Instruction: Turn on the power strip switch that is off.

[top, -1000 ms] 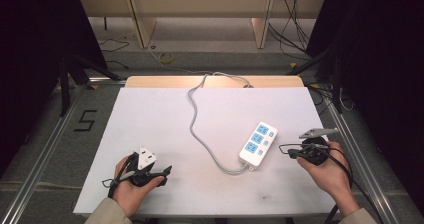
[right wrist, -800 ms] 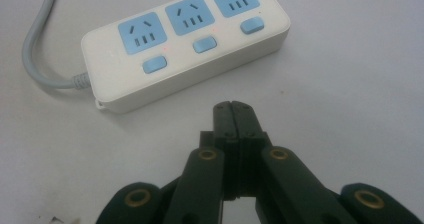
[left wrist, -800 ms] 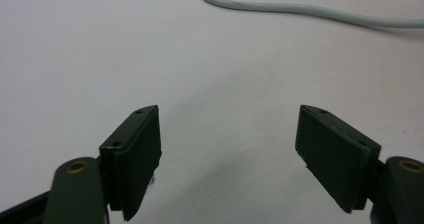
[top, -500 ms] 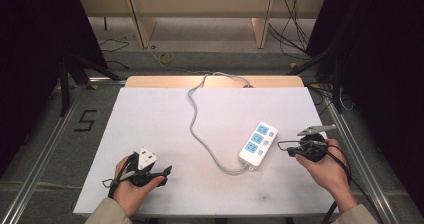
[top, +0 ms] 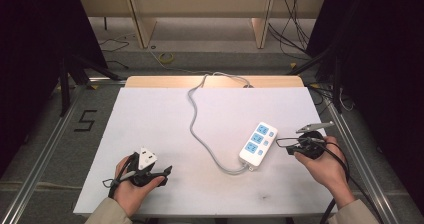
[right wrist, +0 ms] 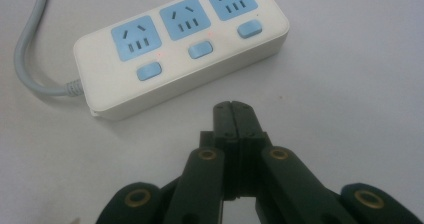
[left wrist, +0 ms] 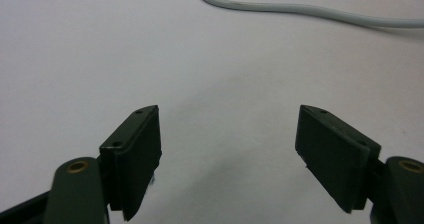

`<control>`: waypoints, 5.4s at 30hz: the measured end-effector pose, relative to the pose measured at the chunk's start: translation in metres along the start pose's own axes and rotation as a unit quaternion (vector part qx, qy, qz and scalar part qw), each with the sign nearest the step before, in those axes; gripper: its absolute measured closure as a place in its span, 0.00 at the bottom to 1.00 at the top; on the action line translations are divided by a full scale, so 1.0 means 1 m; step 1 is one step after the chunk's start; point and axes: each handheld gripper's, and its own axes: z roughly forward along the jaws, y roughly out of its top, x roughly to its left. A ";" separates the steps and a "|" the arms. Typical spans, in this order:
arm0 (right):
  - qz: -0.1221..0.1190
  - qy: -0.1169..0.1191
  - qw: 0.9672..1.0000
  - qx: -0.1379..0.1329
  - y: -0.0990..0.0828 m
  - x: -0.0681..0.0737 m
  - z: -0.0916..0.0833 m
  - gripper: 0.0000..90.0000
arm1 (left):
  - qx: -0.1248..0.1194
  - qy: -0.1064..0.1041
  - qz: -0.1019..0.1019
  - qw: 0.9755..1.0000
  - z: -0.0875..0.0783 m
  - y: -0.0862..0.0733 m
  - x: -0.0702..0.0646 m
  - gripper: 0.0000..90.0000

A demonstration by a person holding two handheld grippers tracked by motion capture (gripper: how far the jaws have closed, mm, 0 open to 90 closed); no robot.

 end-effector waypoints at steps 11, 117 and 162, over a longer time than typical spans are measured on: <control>-0.003 -0.002 1.000 0.010 0.006 -0.001 0.002 1.00 | 0.000 -0.001 0.000 1.000 0.001 0.000 -0.001 0.29; -0.008 -0.016 0.998 0.052 0.062 -0.019 0.018 1.00 | -0.003 -0.001 0.001 1.000 0.001 0.001 -0.002 0.29; -0.008 -0.017 0.997 0.070 0.080 -0.023 0.033 1.00 | 0.000 -0.003 0.003 1.000 0.002 0.001 -0.002 0.29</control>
